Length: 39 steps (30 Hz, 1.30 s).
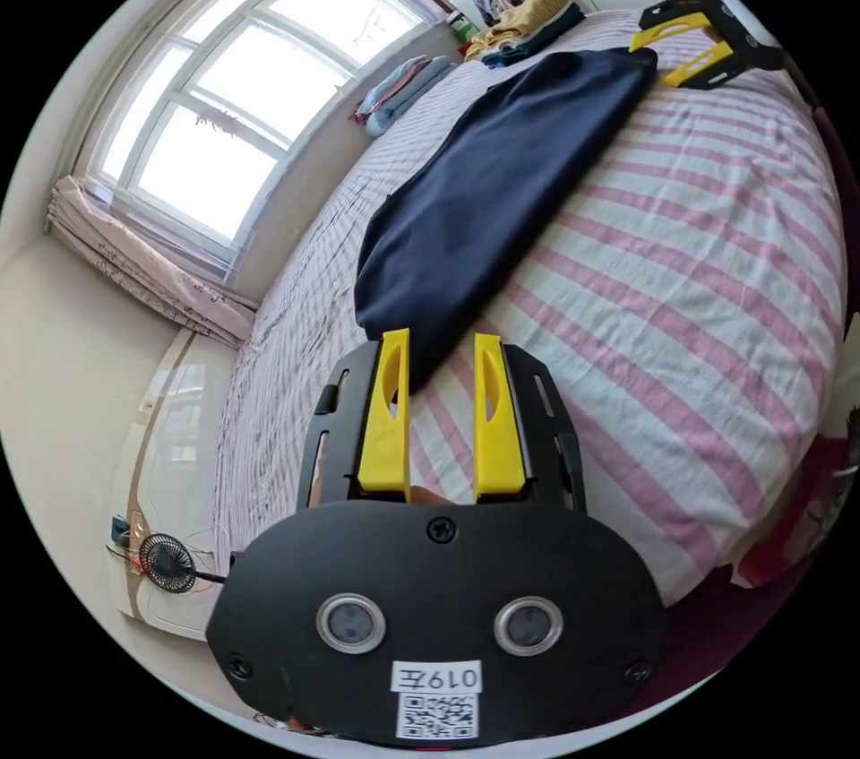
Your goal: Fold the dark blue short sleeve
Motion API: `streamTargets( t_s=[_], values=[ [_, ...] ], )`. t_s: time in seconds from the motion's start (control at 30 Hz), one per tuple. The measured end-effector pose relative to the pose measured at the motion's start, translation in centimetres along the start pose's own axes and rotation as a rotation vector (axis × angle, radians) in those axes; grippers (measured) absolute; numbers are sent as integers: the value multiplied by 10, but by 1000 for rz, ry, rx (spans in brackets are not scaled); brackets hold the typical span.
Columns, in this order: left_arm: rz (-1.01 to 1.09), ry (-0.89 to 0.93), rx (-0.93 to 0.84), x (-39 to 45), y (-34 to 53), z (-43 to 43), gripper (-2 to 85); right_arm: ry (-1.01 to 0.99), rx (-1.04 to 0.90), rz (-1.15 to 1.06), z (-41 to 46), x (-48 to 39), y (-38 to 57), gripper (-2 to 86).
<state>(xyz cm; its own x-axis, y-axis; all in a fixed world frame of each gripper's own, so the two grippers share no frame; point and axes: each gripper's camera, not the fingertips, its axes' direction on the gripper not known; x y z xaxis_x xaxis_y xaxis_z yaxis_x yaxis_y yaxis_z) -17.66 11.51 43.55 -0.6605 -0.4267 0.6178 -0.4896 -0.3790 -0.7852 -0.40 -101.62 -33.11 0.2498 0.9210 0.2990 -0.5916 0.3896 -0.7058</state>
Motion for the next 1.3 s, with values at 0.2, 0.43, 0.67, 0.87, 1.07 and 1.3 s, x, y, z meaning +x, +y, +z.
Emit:
streamTargets(
  t_s=[0.2, 0.43, 0.67, 0.87, 1.07, 1.3],
  values=[
    [117, -69, -67, 28, -14, -5, 63, 37, -29, -16, -4, -26, -32, 91],
    [45, -54, -74, 35, -15, -31, 13, 29, -29, 64, -20, -38, -45, 11],
    [80, -32, -63, 38, 1, -101, 4, -51, 10, 73, -63, -30, -32, -1],
    [158, 24, -96, 66, 38, -167, 3, -130, 33, 36, -113, -51, 7, -1],
    [191, 53, -130, 86, 62, -188, 5, -150, 34, 18, -130, -78, 43, 10],
    [180, 102, -210, 71, 78, -178, 8, -150, -1, 50, -100, -79, 88, 85]
  ],
)
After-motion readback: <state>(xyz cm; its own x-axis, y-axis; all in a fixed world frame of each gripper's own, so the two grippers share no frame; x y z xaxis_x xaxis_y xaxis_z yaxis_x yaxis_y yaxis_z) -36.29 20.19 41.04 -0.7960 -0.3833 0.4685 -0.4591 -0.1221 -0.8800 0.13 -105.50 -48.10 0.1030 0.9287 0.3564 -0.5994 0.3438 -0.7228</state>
